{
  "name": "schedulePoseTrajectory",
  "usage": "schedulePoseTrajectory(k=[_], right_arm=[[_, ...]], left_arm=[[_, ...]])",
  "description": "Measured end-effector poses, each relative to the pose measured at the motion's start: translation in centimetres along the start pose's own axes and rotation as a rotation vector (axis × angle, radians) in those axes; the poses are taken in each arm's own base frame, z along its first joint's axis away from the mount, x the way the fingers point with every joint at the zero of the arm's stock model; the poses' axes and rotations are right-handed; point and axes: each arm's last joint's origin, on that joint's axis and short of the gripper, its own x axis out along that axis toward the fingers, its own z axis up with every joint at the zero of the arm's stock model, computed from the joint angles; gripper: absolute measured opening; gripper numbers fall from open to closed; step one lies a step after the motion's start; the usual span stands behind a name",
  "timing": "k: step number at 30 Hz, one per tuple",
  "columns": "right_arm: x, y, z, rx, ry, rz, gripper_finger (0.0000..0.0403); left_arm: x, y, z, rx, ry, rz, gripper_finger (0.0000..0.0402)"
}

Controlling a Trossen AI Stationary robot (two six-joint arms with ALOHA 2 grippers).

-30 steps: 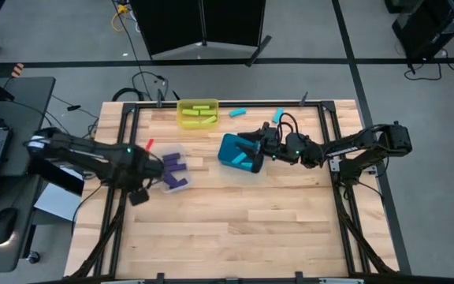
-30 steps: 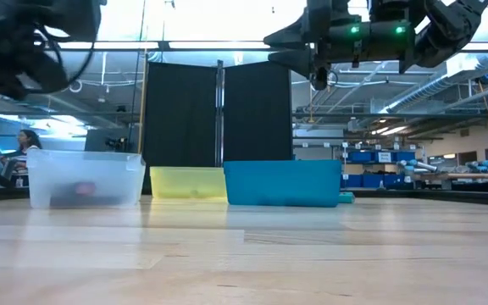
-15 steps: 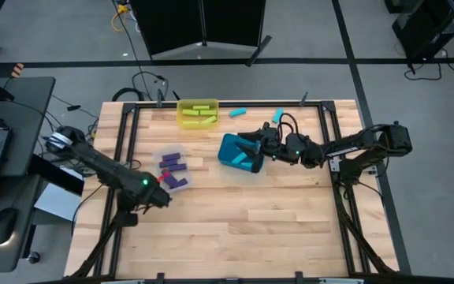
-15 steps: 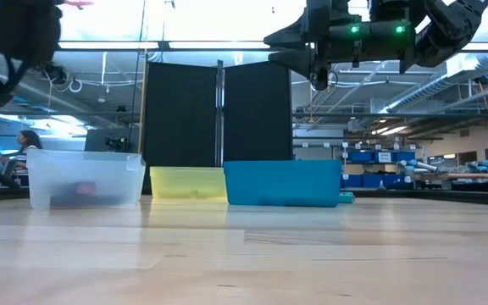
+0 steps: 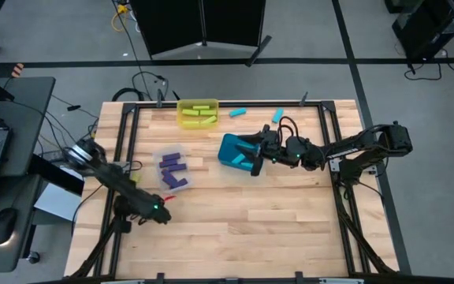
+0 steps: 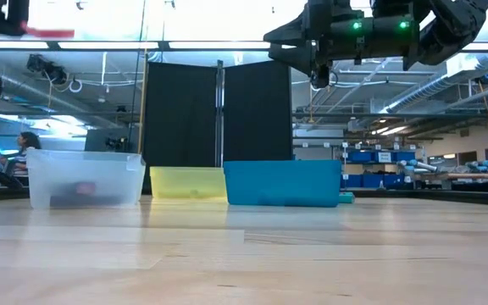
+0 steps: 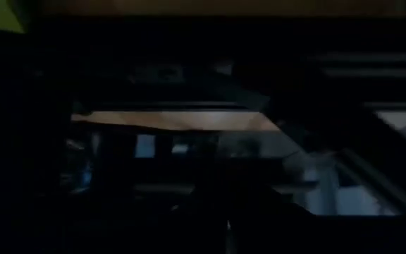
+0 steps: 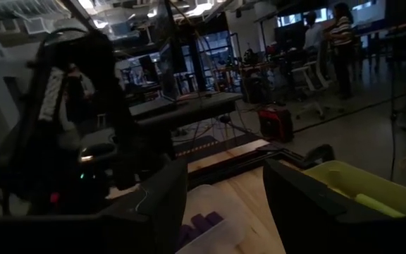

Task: Sort blocks
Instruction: Put the green block into the yellow bin

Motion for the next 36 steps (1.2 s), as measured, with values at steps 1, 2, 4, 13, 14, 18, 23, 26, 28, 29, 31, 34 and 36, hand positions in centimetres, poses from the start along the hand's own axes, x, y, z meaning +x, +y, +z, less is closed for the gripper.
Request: schedulePoseTrajectory(k=[1, 2, 4, 13, 14, 18, 23, 26, 28, 29, 31, 34, 36], right_arm=[[0.0, 0.0, 0.0, -0.001, -0.001, -0.002, 0.0197], [0.0, 0.0, 0.0, -0.003, -0.001, -0.003, 0.0197], [0.0, 0.0, 0.0, -0.003, 0.0, -0.002, 0.0197], [-0.3, 1.0, -0.2, 0.0, 0.009, 0.032, 0.0197], [-0.3, 1.1, -0.3, 0.0, 0.01, 0.035, 0.0197], [-0.3, 1.2, -0.3, -0.005, 0.012, 0.039, 0.0197], [-0.3, 1.2, -0.3, -0.006, 0.012, 0.04, 0.0197], [-0.4, 1.4, -0.4, -0.007, 0.017, 0.045, 0.0197], [-0.4, 1.4, -0.4, -0.007, 0.018, 0.048, 0.0197], [-0.4, 1.4, -0.4, -0.008, 0.019, 0.048, 0.0197], [-0.4, 1.4, -0.4, -0.013, 0.019, 0.048, 0.0197], [-0.4, 1.4, -0.4, -0.021, 0.019, 0.047, 0.0197], [-0.4, 1.5, -0.4, -0.026, 0.021, 0.048, 0.0197]], left_arm=[[0.2, 0.0, 0.3, 0.016, 0.02, 0.023, 0.0002], [0.3, 0.0, 0.6, 0.037, 0.039, 0.053, 0.0001], [0.4, 0.1, 1.2, 0.091, 0.06, 0.142, 0.0001], [-0.5, -0.9, 4.4, 0.396, -0.107, 0.381, 0.0001], [-0.5, -1.0, 4.6, 0.408, -0.121, 0.373, 0.0001], [0.5, -0.4, 4.6, 0.422, -0.041, 0.263, 0.0001], [1.9, 0.1, 4.9, 0.449, -0.042, 0.201, 0.0001], [2.2, 0.2, 5.2, 0.457, -0.062, 0.184, 0.0001], [2.3, 0.3, 5.3, 0.454, -0.068, 0.173, 0.0001], [2.3, 0.4, 5.3, 0.453, -0.071, 0.164, 0.0001], [2.4, 0.7, 5.4, 0.444, -0.074, 0.152, 0.0001], [2.4, 1.2, 5.6, 0.419, -0.08, 0.121, 0.0001], [2.3, 1.6, 5.8, 0.401, -0.085, 0.098, 0.0001]])
